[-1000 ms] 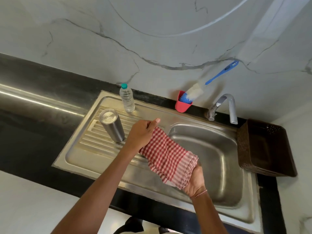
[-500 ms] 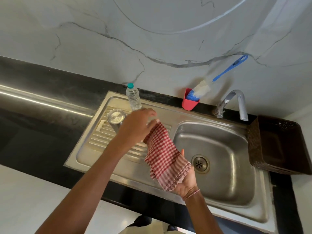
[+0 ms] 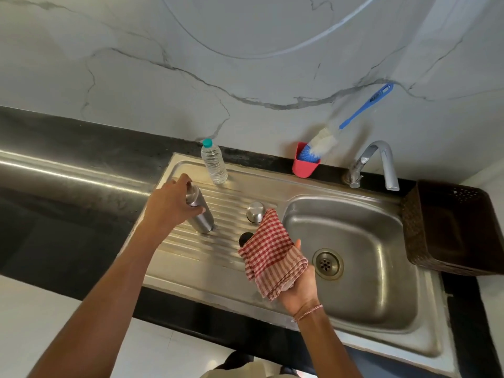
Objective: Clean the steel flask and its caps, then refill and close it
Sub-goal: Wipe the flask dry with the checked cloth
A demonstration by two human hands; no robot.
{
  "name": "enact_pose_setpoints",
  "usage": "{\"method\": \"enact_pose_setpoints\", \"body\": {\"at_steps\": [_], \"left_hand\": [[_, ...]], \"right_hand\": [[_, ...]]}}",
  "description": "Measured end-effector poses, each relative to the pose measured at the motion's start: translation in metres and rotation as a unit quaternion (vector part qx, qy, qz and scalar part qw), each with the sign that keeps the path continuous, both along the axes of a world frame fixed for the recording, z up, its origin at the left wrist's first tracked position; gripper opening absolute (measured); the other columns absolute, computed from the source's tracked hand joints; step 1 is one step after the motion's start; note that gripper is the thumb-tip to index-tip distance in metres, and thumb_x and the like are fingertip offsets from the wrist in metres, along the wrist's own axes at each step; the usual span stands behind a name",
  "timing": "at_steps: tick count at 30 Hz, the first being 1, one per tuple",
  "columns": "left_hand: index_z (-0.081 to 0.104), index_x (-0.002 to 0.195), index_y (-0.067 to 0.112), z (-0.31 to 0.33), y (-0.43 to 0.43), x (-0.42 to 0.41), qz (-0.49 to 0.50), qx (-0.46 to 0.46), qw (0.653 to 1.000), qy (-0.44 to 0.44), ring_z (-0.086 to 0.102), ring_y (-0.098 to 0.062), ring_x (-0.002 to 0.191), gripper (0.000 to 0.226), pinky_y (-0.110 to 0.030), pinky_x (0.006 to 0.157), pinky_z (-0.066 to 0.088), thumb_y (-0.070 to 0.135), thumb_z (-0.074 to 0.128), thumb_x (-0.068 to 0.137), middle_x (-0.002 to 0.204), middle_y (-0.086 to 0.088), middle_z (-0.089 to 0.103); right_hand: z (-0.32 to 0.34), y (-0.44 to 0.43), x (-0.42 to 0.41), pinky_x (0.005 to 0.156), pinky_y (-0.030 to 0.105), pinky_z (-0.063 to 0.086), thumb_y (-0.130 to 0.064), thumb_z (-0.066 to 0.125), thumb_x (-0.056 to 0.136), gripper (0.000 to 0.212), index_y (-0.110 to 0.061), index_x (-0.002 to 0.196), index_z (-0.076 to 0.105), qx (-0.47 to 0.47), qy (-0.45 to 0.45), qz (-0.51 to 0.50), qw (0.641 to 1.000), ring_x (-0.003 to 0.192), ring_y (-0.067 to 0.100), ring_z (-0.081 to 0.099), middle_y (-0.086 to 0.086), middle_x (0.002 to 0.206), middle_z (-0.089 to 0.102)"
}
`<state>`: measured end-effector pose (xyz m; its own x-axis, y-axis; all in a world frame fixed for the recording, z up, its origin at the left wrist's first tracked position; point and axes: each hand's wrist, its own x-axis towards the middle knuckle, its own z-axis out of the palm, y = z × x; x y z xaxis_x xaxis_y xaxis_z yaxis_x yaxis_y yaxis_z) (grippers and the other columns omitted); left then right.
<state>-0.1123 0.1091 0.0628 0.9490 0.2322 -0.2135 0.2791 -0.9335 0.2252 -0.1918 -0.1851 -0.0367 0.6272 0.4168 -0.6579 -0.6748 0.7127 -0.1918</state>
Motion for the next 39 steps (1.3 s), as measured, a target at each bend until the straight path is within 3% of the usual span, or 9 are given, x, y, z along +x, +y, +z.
{"method": "enact_pose_setpoints", "body": {"at_steps": [6,10,13,18,22,25,29,34,39], "left_hand": [[0.052,0.129,0.016,0.031,-0.003,-0.039,0.143,-0.18,0.968,-0.103,0.064,-0.024,0.099,0.071,-0.039,0.086,0.054,0.052,0.084,0.077,0.109,-0.004,0.064],[0.055,0.137,0.017,0.041,-0.025,-0.071,0.213,-0.507,0.827,-0.117,0.069,-0.028,0.112,0.083,-0.032,0.079,0.064,0.049,0.082,0.065,0.126,-0.008,0.064],[0.059,0.13,0.019,0.024,-0.057,-0.085,0.211,-0.609,0.761,-0.076,0.072,-0.026,0.11,0.096,-0.027,0.077,0.064,0.059,0.095,0.051,0.122,-0.007,0.069],[0.061,0.125,0.037,-0.012,-0.105,-0.103,0.144,-0.531,0.835,-0.002,0.069,-0.008,0.104,0.06,-0.028,0.085,0.053,0.051,0.086,0.072,0.11,0.012,0.074],[0.063,0.121,0.043,-0.026,-0.117,-0.106,0.132,-0.545,0.828,0.007,0.071,-0.004,0.102,0.053,-0.033,0.091,0.055,0.047,0.089,0.076,0.114,0.014,0.073],[0.064,0.124,0.032,-0.027,-0.123,-0.1,0.169,-0.592,0.788,-0.013,0.073,-0.02,0.11,0.045,-0.03,0.084,0.062,0.031,0.082,0.083,0.116,0.002,0.074],[0.056,0.139,0.015,-0.019,-0.126,-0.093,0.217,-0.672,0.708,0.003,0.07,-0.036,0.115,0.1,-0.029,0.083,0.063,0.052,0.098,0.055,0.132,-0.02,0.063],[0.056,0.137,0.011,-0.011,-0.126,-0.086,0.215,-0.721,0.658,0.004,0.071,-0.038,0.11,0.051,-0.028,0.078,0.064,0.025,0.063,0.089,0.131,-0.024,0.063],[0.058,0.135,0.011,-0.006,-0.127,-0.084,0.205,-0.712,0.671,-0.001,0.07,-0.04,0.112,0.055,-0.029,0.077,0.064,0.032,0.07,0.086,0.127,-0.022,0.067]], "right_hand": [[-0.005,-0.016,0.006,0.115,0.056,0.038,-0.061,0.053,0.097,0.069,-0.006,0.139,0.06,0.001,0.002,-0.04,0.999,0.128,0.04,0.055,0.021,0.14,0.06],[0.003,-0.024,0.016,0.119,0.055,0.033,-0.065,0.062,0.091,0.077,-0.01,0.145,0.056,0.039,-0.013,-0.058,0.997,0.141,0.038,0.044,0.018,0.15,0.052],[0.009,-0.028,0.027,0.12,0.052,0.031,-0.066,0.062,0.091,0.079,-0.014,0.15,0.05,0.038,-0.016,-0.085,0.996,0.145,0.035,0.039,0.014,0.155,0.046],[0.03,-0.034,0.039,0.102,0.054,0.047,-0.069,0.039,0.098,0.071,-0.013,0.132,0.066,-0.018,0.035,-0.168,0.985,0.12,0.04,0.061,0.021,0.124,0.07],[0.041,-0.043,0.043,0.087,0.05,0.054,-0.069,0.029,0.101,0.073,-0.013,0.112,0.075,-0.028,0.019,-0.2,0.979,0.097,0.041,0.071,0.022,0.108,0.075],[0.046,-0.052,0.04,0.08,0.046,0.058,-0.065,0.024,0.103,0.073,-0.011,0.119,0.071,-0.007,-0.034,-0.193,0.981,0.093,0.038,0.075,0.022,0.114,0.074],[0.047,-0.066,0.033,0.1,0.047,0.046,-0.057,0.037,0.101,0.064,-0.008,0.135,0.061,0.012,-0.104,-0.166,0.981,0.118,0.036,0.06,0.019,0.134,0.061],[0.052,-0.079,0.029,0.095,0.046,0.044,-0.035,0.047,0.085,0.03,-0.012,0.094,0.064,0.091,-0.16,-0.174,0.967,0.1,0.03,0.056,0.013,0.107,0.06],[0.034,-0.085,0.031,0.119,0.054,0.029,0.003,0.052,0.095,0.056,-0.002,0.149,0.04,0.061,-0.244,-0.147,0.957,0.129,0.035,0.054,0.022,0.141,0.054]]}}
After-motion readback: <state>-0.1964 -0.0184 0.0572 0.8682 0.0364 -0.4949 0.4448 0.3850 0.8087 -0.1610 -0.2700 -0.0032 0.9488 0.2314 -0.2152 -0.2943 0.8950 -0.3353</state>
